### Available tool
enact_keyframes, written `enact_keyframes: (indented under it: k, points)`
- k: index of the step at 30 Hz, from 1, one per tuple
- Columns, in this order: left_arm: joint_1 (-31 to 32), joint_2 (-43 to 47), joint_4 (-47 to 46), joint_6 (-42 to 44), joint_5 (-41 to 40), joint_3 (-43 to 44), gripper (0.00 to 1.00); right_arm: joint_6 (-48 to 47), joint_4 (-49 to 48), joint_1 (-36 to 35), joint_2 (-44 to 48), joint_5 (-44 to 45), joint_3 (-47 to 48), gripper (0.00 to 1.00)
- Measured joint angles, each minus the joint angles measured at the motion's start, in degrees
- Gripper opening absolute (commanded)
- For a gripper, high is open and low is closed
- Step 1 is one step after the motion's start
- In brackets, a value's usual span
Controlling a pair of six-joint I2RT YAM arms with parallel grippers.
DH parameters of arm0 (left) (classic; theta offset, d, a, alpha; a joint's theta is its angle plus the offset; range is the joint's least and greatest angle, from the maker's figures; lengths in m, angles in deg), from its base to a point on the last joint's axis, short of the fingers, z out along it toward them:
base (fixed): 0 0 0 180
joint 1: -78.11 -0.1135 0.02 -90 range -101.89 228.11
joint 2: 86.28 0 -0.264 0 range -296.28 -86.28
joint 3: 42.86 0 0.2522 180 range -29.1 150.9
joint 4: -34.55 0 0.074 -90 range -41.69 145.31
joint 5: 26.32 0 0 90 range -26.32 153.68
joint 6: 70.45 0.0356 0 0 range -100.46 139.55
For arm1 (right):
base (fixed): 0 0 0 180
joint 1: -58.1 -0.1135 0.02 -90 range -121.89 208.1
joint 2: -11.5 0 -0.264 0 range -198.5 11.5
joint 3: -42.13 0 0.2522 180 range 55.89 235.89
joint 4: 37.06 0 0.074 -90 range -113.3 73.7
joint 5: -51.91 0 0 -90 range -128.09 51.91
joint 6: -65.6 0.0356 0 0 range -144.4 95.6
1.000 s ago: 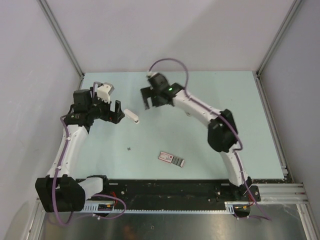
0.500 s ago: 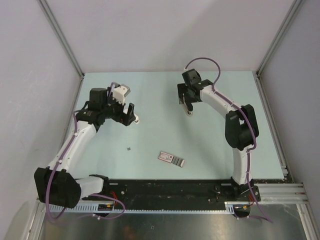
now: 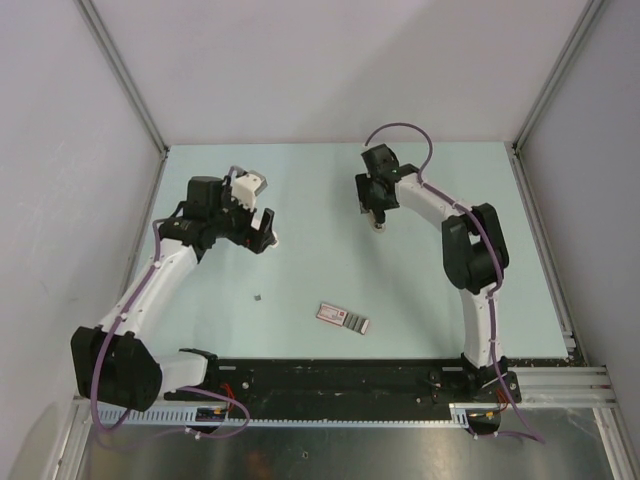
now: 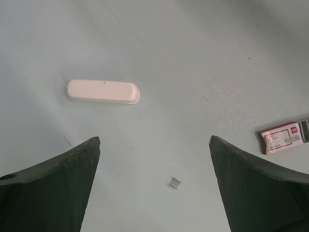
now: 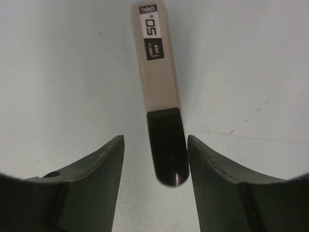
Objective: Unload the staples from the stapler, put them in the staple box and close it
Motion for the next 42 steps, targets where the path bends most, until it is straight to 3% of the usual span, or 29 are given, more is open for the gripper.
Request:
enact_keyframes:
  k: [9, 13, 16, 22, 32, 42]
  points:
    - [0.02, 0.0, 0.02, 0.04, -0.9, -0.63, 1.0, -0.79, 0.26, 1.18, -3.5, -0.26, 0.13, 0.42]
    - [0.26, 0.0, -0.04, 0.15, -0.92, -1.16, 1.0, -0.98, 0.17, 0.96, -3.5, -1.11, 0.13, 0.15]
    - [1.01, 0.0, -0.09, 0.26, -0.92, -2.12, 0.99, -0.57, 0.13, 0.46, -3.48, -1.09, 0.13, 0.02]
    - [4.24, -2.34, -0.92, -0.22, -0.63, -3.37, 1.0, 3.3, -0.57, -2.43, -1.88, -3.41, -1.33, 0.0]
    - [6.19, -12.2, -2.56, -3.96, 5.97, -3.32, 0.99, 17.62, -8.85, -12.59, 8.87, -9.27, -9.75, 0.0]
    - [6.91, -16.39, -3.76, -5.31, 13.86, -2.36, 1.0, 27.93, -15.37, -17.03, 13.6, -8.17, -16.09, 0.0]
